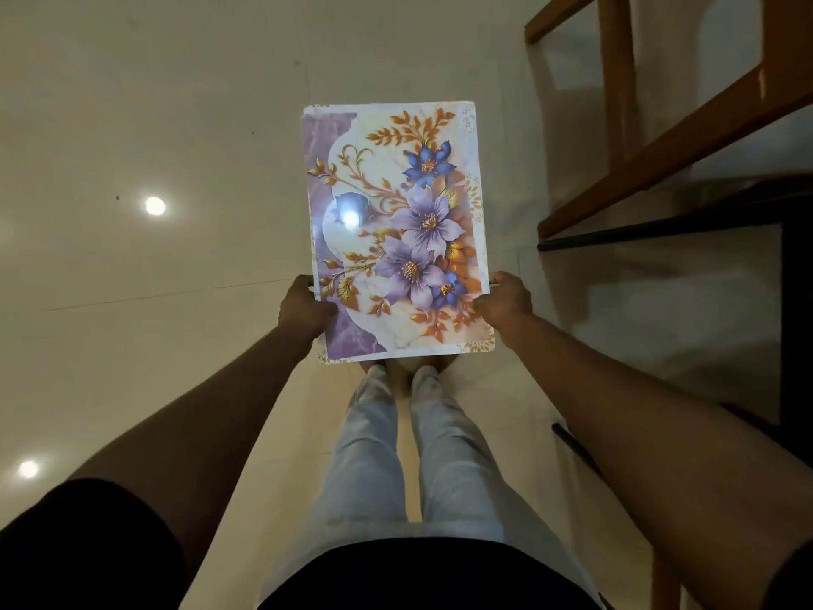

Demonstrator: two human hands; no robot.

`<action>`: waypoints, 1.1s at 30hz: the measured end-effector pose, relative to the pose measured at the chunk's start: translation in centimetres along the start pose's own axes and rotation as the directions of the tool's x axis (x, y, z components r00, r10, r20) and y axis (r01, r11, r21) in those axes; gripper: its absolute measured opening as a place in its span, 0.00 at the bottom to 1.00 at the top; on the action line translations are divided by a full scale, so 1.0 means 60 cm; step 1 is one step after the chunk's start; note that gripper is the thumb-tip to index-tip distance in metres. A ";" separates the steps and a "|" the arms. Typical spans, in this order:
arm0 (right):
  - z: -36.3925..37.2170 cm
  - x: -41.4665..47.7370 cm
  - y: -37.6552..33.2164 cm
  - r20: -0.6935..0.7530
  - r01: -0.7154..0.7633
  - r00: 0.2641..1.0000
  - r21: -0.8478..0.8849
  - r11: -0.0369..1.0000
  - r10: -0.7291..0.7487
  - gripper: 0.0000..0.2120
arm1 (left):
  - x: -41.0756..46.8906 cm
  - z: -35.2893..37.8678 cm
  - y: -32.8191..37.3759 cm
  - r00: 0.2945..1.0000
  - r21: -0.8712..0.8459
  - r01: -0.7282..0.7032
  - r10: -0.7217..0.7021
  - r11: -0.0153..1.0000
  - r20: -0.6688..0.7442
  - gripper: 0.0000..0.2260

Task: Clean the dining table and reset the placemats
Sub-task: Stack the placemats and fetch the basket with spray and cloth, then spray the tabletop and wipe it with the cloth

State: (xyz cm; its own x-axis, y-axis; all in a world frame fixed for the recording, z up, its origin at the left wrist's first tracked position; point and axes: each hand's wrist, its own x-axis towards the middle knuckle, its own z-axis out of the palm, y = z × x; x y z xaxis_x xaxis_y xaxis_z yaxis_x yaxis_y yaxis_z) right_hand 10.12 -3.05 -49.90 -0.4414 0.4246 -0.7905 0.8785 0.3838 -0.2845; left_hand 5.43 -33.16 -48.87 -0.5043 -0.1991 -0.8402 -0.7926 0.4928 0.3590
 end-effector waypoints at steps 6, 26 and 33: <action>0.015 -0.030 -0.026 0.075 -0.060 0.996 0.121 0.991 0.051 0.28 | -0.039 -0.014 0.047 0.994 -0.013 -0.035 0.036 0.999 0.099 0.15; -0.172 -0.298 -0.006 -0.268 0.268 0.959 0.758 0.594 -0.089 0.13 | -0.371 0.118 0.281 0.694 0.057 -0.680 0.616 0.731 0.374 0.16; -0.290 -0.387 0.186 -0.366 0.298 0.928 0.845 0.443 0.073 0.13 | -0.517 0.279 0.305 0.533 0.059 -0.792 0.640 0.608 0.554 0.13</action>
State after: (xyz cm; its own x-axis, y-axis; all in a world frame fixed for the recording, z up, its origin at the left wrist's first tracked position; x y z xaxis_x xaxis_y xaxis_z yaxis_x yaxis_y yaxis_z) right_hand 27.02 5.62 -25.27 -0.4118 0.7220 -0.5560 0.4124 -0.3964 -0.8202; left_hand 12.29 -3.80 -23.03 -0.5859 0.6784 -0.4433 -0.0626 0.5075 0.8593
